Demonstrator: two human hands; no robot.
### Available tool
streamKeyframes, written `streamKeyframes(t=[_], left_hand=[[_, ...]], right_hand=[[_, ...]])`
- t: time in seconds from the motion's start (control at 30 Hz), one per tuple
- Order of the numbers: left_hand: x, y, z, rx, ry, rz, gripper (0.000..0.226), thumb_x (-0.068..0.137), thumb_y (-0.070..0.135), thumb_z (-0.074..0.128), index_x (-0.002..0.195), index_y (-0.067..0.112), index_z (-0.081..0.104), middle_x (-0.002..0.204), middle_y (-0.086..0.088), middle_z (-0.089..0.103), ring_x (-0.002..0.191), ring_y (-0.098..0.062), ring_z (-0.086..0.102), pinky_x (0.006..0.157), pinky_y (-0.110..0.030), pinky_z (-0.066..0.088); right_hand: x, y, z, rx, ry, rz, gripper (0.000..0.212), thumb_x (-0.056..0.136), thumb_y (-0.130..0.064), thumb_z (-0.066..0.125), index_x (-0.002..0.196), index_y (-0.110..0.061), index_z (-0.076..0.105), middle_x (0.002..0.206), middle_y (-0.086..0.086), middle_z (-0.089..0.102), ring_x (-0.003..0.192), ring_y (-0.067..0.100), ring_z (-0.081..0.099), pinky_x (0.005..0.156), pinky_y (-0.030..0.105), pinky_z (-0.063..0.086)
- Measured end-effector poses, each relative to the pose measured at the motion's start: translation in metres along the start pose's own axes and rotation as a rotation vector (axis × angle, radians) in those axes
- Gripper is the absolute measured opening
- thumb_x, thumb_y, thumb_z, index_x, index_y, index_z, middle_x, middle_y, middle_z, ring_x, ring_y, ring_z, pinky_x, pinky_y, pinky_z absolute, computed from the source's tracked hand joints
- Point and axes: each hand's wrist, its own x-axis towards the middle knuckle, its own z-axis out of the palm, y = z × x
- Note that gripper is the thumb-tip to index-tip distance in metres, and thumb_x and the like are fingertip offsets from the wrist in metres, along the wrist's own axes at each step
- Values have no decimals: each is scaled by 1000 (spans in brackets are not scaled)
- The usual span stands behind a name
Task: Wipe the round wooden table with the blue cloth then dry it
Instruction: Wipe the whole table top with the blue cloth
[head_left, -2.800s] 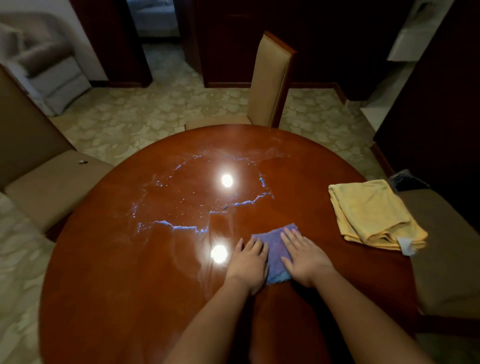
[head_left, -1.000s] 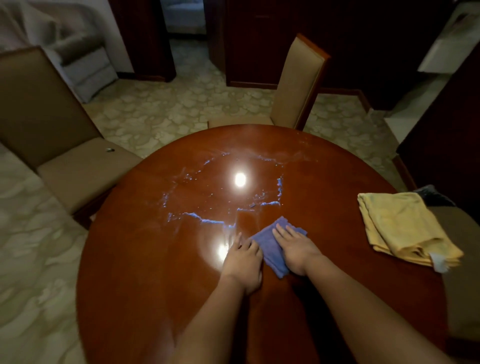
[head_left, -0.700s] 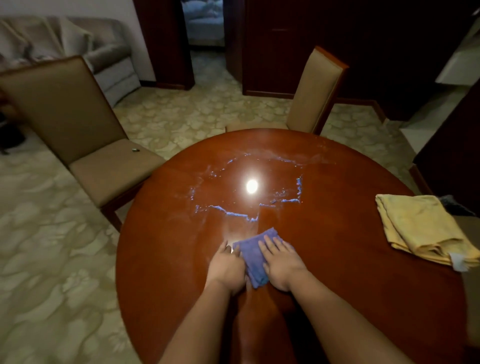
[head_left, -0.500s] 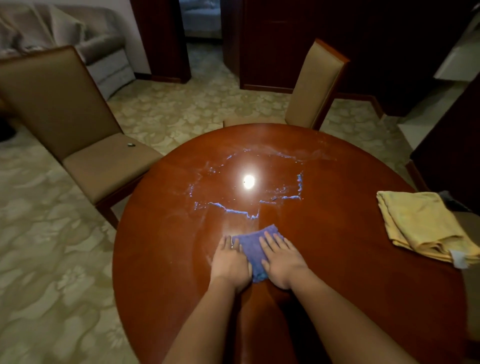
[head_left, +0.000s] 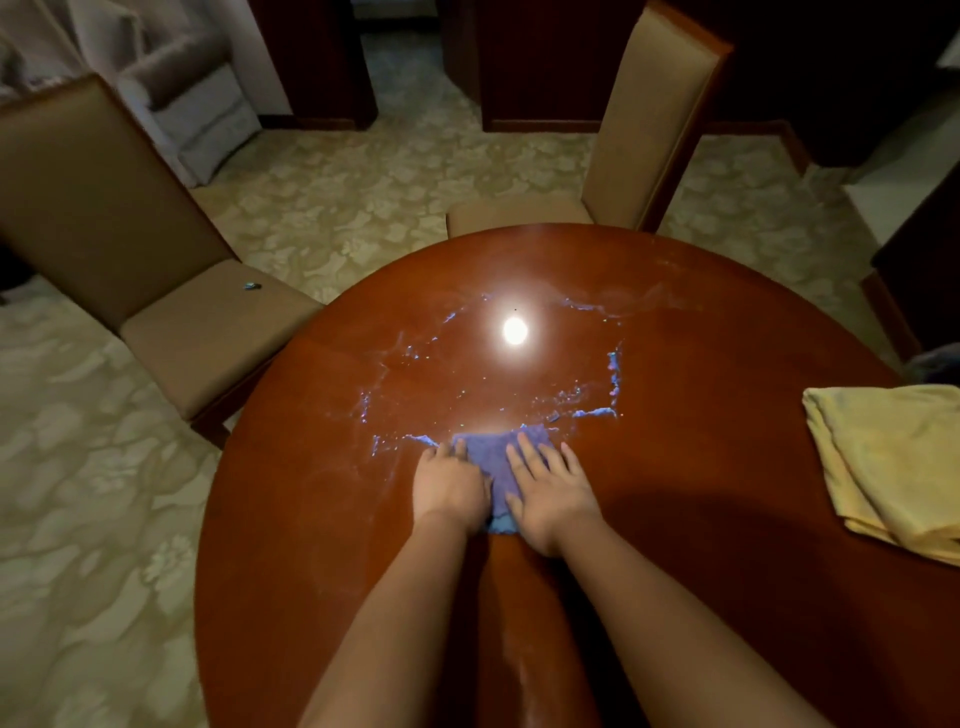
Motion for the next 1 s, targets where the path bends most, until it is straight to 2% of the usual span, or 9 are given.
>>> streamKeyframes(t=[0.1, 0.27, 0.4, 0.63, 0.83, 1.0], left_hand=[[8, 0, -6, 43, 14, 9, 45, 103, 35, 26, 130, 16, 57, 152, -11, 33, 130, -25, 37, 103, -34, 31], [0, -2, -1, 50, 8, 24, 42, 103, 32, 28, 134, 17, 52, 155, -12, 25, 132, -25, 35, 101, -34, 31], [-17, -6, 9, 55, -3, 68, 42, 103, 33, 29, 136, 15, 49, 152, -10, 31, 134, -26, 32, 101, -35, 30], [-62, -36, 33, 35, -19, 124, 46, 103, 37, 29, 139, 13, 47, 154, -9, 28, 133, -27, 34, 105, -37, 26], [-86, -70, 51, 29, -21, 118, 47, 103, 37, 29, 142, 15, 42, 156, -5, 25, 137, -29, 26, 112, -43, 17], [-78, -78, 56, 42, -48, 131, 51, 102, 34, 32, 149, 15, 29, 159, -7, 14, 145, -29, 11, 117, -49, 5]], right_hand=[[7, 3, -2, 37, 12, -3, 61, 103, -43, 14, 152, -16, -11, 159, 3, -19, 147, 22, -12, 115, 41, -14], [-4, 0, -1, 65, 5, 8, 61, 103, -44, 13, 153, -17, -10, 159, 3, -20, 147, 22, -12, 116, 40, -12], [-23, -12, 2, 54, -26, 30, 73, 88, -50, -11, 153, -18, -8, 155, 3, -24, 148, 23, -9, 117, 40, -9], [-55, -63, 6, 14, -83, 33, 63, 102, -43, 20, 153, -17, -6, 160, 8, -14, 148, 28, -5, 117, 38, -5], [-62, -109, 6, 0, -116, 57, 65, 102, -41, 25, 154, -15, -5, 160, 10, -12, 147, 31, -2, 117, 39, -2], [-50, -118, 0, -8, -131, 107, 67, 102, -44, 26, 154, -15, -5, 160, 11, -12, 147, 31, 0, 118, 43, 2]])
